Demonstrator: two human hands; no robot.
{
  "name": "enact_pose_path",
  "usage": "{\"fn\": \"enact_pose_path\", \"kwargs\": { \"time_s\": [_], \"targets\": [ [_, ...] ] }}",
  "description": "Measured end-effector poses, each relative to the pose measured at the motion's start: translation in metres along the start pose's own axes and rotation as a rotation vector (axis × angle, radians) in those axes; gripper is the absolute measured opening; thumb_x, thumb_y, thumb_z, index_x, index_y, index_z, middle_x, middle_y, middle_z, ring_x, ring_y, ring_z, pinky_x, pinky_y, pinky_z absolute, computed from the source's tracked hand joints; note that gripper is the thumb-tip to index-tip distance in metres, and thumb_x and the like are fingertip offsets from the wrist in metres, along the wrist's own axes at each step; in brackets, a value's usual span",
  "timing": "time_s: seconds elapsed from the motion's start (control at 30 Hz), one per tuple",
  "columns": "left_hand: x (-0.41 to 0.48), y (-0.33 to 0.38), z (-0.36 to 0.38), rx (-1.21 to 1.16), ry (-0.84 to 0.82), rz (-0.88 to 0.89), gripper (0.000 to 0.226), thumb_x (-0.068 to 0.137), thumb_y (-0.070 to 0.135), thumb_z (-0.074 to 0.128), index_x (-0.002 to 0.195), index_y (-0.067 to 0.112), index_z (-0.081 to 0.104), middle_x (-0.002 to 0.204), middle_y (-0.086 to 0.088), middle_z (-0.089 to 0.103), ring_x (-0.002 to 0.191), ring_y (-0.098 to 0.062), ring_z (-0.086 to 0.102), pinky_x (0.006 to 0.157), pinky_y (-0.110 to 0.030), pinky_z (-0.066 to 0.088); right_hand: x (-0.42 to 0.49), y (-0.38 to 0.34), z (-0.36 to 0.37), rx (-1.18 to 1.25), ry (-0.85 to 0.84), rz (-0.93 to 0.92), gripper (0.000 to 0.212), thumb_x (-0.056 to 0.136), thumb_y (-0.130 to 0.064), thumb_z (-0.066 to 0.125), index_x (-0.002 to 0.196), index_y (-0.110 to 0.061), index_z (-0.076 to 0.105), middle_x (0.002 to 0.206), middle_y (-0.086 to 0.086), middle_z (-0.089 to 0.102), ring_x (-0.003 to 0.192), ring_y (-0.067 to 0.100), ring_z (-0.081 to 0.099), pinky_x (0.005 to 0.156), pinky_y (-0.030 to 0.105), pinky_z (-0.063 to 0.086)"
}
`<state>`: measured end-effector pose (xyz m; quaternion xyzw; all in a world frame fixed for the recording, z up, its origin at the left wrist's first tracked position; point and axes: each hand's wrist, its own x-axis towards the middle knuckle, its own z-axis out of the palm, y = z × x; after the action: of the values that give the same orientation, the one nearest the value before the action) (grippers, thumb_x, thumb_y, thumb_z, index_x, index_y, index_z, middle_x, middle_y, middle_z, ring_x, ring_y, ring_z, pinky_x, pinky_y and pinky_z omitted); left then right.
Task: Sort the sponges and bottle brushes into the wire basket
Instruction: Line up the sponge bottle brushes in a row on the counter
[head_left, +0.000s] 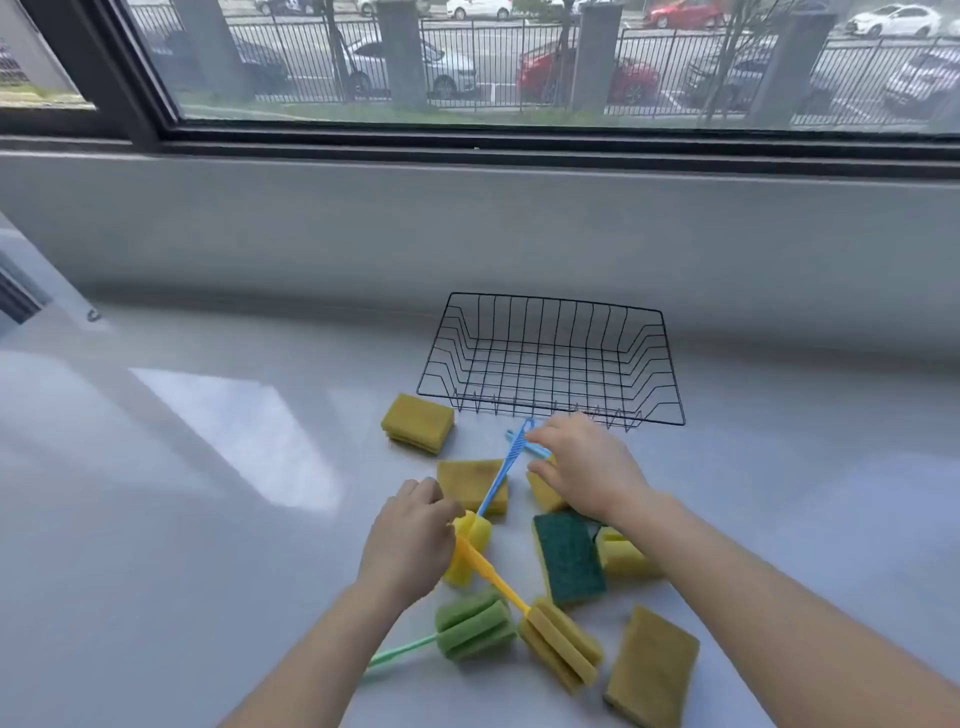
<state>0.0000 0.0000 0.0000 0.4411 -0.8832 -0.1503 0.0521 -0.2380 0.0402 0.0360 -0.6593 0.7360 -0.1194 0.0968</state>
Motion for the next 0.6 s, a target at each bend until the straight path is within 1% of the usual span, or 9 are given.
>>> {"fn": "enact_pose_path", "kwargs": {
  "time_s": [0.07,0.17,0.23,0.27,0.33,0.4,0.5,0.6],
  "targets": [
    [-0.006,-0.006,0.001,0.003,-0.074,0.088,0.030,0.087,0.023,0.059,0.114,0.033,0.068,0.105,0.003,0.052,0.105,-0.022,0.047,0.082,-0.033,0.044,0.014,-0.007,0.009,-0.039,-0.066,-0.078,0.034,0.096,-0.031,0.059,0.130,-0.027,0.064,0.120,-0.002,0.061,0.119,0.023,0.050,0.089,0.038,0.047],
    [-0.012,-0.010,0.004,0.027,-0.111,0.179,0.036,0.083,0.025,0.064,0.116,0.036,0.068,0.104,-0.001,0.052,0.100,-0.024,0.047,0.080,-0.035,0.044,0.035,-0.019,0.025,-0.169,-0.179,-0.168,0.029,0.094,-0.017,0.061,0.122,-0.025,0.067,0.113,0.002,0.058,0.114,0.028,0.052,0.082,0.040,0.049],
    [-0.009,-0.009,0.005,0.050,-0.089,0.224,0.031,0.082,0.030,0.068,0.113,0.035,0.070,0.101,-0.003,0.053,0.096,-0.025,0.049,0.077,-0.036,0.045,0.046,-0.025,0.034,-0.297,-0.228,-0.244,0.034,0.091,-0.009,0.062,0.121,-0.023,0.065,0.114,0.004,0.056,0.111,0.030,0.051,0.075,0.037,0.043],
    [-0.008,-0.007,0.004,0.065,-0.073,0.242,0.026,0.082,0.033,0.070,0.108,0.034,0.072,0.098,-0.004,0.054,0.094,-0.027,0.050,0.075,-0.038,0.046,0.049,-0.027,0.035,-0.352,-0.249,-0.265,0.034,0.089,-0.006,0.062,0.120,-0.022,0.064,0.115,0.004,0.056,0.109,0.030,0.051,0.073,0.037,0.039],
    [-0.005,-0.004,0.006,0.103,-0.038,0.283,0.014,0.081,0.034,0.071,0.094,0.029,0.076,0.093,-0.005,0.057,0.088,-0.029,0.053,0.068,-0.040,0.048,0.052,-0.028,0.038,-0.430,-0.273,-0.309,0.031,0.089,-0.005,0.060,0.115,-0.021,0.063,0.113,0.004,0.057,0.109,0.029,0.050,0.072,0.037,0.034],
    [-0.003,-0.002,0.009,0.167,-0.022,0.313,0.008,0.077,0.033,0.074,0.084,0.029,0.075,0.088,-0.003,0.058,0.083,-0.029,0.056,0.060,-0.039,0.047,0.053,-0.026,0.040,-0.482,-0.281,-0.325,0.026,0.089,-0.004,0.058,0.109,-0.019,0.064,0.110,0.004,0.059,0.110,0.029,0.050,0.073,0.037,0.031],
    [-0.002,0.000,0.013,0.242,0.004,0.343,0.010,0.073,0.032,0.076,0.082,0.032,0.073,0.086,0.002,0.058,0.081,-0.026,0.057,0.057,-0.034,0.046,0.053,-0.021,0.040,-0.525,-0.280,-0.325,0.020,0.091,-0.006,0.055,0.105,-0.017,0.065,0.106,0.004,0.063,0.110,0.029,0.050,0.073,0.036,0.031],
    [-0.001,0.000,0.016,0.267,0.037,0.388,0.010,0.074,0.028,0.074,0.079,0.029,0.067,0.087,0.002,0.057,0.083,-0.025,0.056,0.057,-0.036,0.045,0.053,-0.016,0.035,-0.525,-0.285,-0.327,0.021,0.091,-0.006,0.057,0.105,-0.017,0.068,0.105,0.004,0.063,0.109,0.028,0.049,0.068,0.035,0.030]
  ]
}}
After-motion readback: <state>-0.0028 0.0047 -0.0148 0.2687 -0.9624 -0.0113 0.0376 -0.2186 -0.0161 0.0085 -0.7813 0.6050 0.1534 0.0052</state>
